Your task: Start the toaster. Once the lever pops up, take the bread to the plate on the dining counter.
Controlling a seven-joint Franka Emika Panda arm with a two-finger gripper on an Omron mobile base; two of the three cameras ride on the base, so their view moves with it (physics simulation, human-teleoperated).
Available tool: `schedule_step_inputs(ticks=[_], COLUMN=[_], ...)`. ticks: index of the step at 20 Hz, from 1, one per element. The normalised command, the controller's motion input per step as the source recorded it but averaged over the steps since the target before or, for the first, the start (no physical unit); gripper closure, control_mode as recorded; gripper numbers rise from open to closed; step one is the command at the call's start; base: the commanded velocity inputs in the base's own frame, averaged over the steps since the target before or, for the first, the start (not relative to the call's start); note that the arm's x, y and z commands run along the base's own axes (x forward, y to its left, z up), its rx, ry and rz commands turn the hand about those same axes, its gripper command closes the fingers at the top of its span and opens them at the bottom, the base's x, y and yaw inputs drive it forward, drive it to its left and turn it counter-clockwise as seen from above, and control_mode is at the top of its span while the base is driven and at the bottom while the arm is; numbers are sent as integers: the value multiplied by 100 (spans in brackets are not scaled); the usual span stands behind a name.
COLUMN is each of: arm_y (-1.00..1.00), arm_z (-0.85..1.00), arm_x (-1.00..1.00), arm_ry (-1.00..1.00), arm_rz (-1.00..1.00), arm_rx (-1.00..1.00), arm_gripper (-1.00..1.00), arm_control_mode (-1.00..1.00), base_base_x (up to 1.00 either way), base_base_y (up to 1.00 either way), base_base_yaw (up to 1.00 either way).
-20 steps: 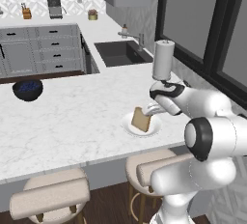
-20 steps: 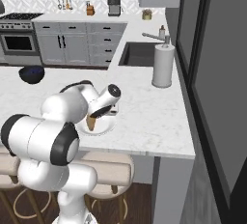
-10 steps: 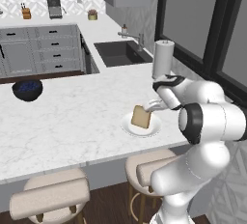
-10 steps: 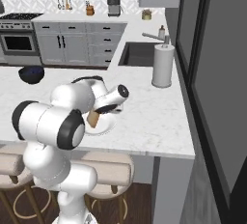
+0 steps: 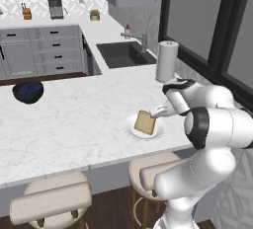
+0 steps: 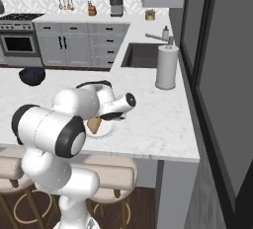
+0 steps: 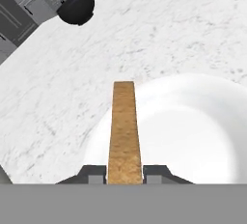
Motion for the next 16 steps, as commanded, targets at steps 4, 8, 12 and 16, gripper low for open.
schedule_step_inputs(ticks=[4,8,12,16], arm_y=[4,0,0,0], arm_z=[-14,-14,-17,-7], arm_x=[-9,12,1,0], arm_ry=[0,0,-1,-7], arm_rz=[0,0,1,2], arm_rx=[0,0,0,0], arm_gripper=[100,-100,-100,-100], arm_control_mode=[-100,-100,-100,-100], base_base_x=[0,0,0,0], base_base_y=[0,0,0,0], base_base_yaw=[0,0,0,0])
